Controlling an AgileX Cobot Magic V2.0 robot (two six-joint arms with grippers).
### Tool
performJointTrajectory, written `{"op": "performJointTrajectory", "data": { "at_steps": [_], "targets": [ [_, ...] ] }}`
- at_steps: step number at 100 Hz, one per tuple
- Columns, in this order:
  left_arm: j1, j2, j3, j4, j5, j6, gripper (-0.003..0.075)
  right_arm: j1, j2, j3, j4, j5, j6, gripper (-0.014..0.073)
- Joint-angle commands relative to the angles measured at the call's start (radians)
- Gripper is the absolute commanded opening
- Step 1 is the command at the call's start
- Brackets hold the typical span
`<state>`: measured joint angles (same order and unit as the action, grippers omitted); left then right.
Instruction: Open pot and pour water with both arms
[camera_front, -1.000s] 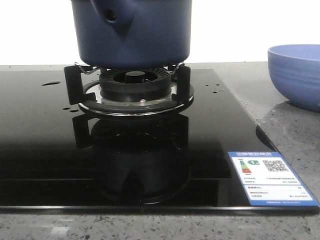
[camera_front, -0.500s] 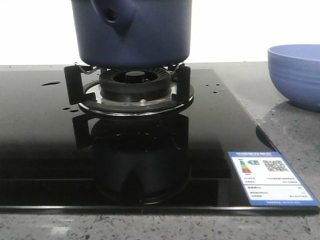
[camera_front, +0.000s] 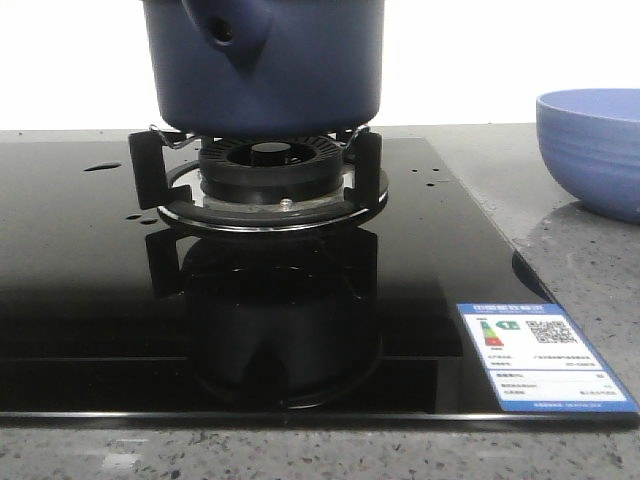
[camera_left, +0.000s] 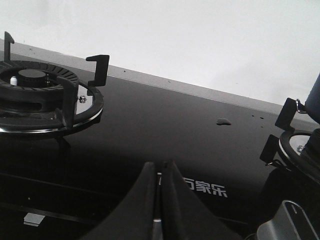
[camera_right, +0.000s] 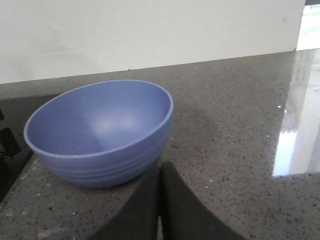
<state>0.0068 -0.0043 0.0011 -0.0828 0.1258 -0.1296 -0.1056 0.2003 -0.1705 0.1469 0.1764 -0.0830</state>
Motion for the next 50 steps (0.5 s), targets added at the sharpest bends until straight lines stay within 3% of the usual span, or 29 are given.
{"op": "performJointTrajectory", "data": {
  "at_steps": [1,28,50],
  "targets": [
    [-0.004,-0.026,0.033,0.000,-0.075,-0.010,-0.0019,0.003,-0.020,0.027,-0.058,-0.137,0.035,-0.0046],
    [-0.004,-0.026,0.033,0.000,-0.075,-0.010,-0.0019,0.003,-0.230,0.208,-0.091,-0.149,0.067,-0.0046],
    [-0.004,-0.026,0.033,0.000,-0.075,-0.010,-0.0019,0.003,-0.228,0.207,-0.115,-0.115,0.083,-0.0046]
  ]
}}
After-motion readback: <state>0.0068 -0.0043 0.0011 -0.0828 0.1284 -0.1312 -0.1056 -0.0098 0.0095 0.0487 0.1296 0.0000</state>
